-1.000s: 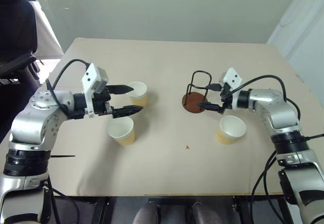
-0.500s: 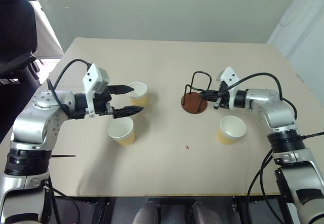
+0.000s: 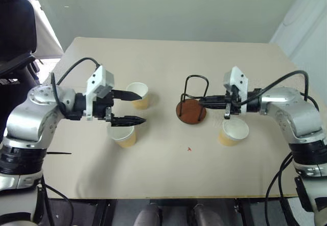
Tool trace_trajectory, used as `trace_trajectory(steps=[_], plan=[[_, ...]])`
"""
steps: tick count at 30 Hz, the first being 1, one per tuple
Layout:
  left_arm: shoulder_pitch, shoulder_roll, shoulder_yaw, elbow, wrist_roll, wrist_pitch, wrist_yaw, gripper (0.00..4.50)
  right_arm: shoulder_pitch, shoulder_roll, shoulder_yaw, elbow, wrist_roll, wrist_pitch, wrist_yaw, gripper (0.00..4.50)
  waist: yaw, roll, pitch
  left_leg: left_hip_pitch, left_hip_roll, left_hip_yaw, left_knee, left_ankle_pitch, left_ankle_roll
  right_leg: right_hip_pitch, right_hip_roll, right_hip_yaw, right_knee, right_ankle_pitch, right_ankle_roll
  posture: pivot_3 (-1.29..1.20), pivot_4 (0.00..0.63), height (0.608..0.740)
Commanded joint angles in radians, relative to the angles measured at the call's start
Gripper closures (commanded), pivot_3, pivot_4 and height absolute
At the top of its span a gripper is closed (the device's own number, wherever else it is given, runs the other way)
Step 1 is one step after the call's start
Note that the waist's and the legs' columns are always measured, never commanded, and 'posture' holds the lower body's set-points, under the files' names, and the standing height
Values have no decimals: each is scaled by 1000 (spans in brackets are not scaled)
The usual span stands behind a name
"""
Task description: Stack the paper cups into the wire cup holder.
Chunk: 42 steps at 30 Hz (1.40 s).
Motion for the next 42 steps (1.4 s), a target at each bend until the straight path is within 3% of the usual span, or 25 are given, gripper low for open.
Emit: trace_trajectory(steps=[1, 15, 28, 32, 40, 42], plan=[[-26, 19, 14, -49, -42, 18, -38, 0, 11, -19, -51, -115, 61, 44, -13, 4464, 0, 0, 0, 0, 0, 0, 0, 0, 0, 0, 0, 0, 0, 0, 0, 0, 150, 740], [-42, 17, 17, -79, -73, 42, -57, 0, 131, -41, -26, -284, 162, 138, -45, 4464, -1, 0, 0, 0, 0, 0, 1, 0, 1, 0, 0, 0, -1, 0, 0, 0, 150, 740], [-51, 46, 14, -108, -87, 51, -87, 0, 158, -55, 67, -246, 89, 45, -25, 4464, -3, 0, 0, 1, 0, 0, 2, 1, 2, 0, 0, 0, -1, 0, 0, 0, 150, 740], [-54, 48, 16, -111, -90, 55, -84, 0, 167, -61, 90, -237, 65, 14, -14, 3523, -3, 0, 0, 1, 0, 0, 2, 1, 2, 0, 0, 0, -1, 0, 0, 0, 150, 740], [-59, 43, 14, -112, -88, 50, -80, 0, 174, -41, 62, -208, 51, 7, -65, 806, -3, 0, 0, 1, 0, 0, 2, 1, 2, 0, 0, 0, -1, 0, 0, 0, 150, 740], [-62, 38, 11, -110, -86, 47, -78, 0, 187, -55, 32, -214, 60, 10, -67, 550, -2, 0, 0, 1, 0, 0, 2, 1, 2, 0, 0, 0, -1, 0, 0, 0, 150, 740]])
